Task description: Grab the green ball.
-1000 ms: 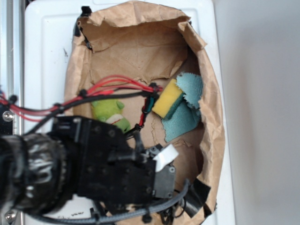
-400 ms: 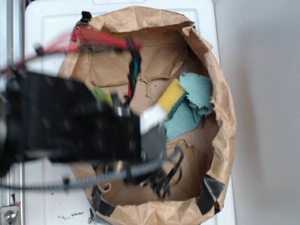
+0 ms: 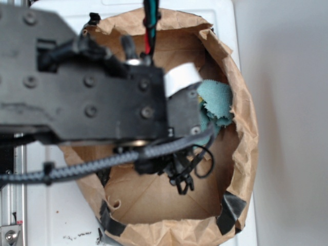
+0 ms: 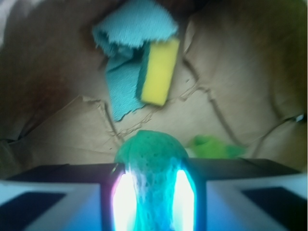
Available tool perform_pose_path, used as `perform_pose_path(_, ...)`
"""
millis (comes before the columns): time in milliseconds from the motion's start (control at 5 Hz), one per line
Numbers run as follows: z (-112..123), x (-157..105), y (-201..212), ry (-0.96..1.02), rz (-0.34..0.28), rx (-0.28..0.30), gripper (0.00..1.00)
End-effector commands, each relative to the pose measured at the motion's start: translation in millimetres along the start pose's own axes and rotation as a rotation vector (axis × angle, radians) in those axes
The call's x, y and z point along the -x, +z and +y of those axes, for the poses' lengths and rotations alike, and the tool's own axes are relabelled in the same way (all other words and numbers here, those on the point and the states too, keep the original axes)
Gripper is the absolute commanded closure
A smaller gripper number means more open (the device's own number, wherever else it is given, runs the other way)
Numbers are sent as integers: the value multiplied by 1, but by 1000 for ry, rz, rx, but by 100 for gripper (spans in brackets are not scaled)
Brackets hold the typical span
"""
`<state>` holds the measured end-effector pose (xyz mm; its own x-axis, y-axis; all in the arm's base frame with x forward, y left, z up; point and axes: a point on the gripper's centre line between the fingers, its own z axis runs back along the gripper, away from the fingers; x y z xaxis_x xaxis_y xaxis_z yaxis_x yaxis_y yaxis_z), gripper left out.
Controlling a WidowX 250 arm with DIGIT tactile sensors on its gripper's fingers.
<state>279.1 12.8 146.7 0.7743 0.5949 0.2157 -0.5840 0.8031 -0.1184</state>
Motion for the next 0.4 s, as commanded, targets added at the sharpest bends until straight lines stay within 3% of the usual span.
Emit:
perform_pose_path(0,4,-14,69,81,-122,-33,100)
perform_pose_path(200,2,-7,76,80,-160,-12,100)
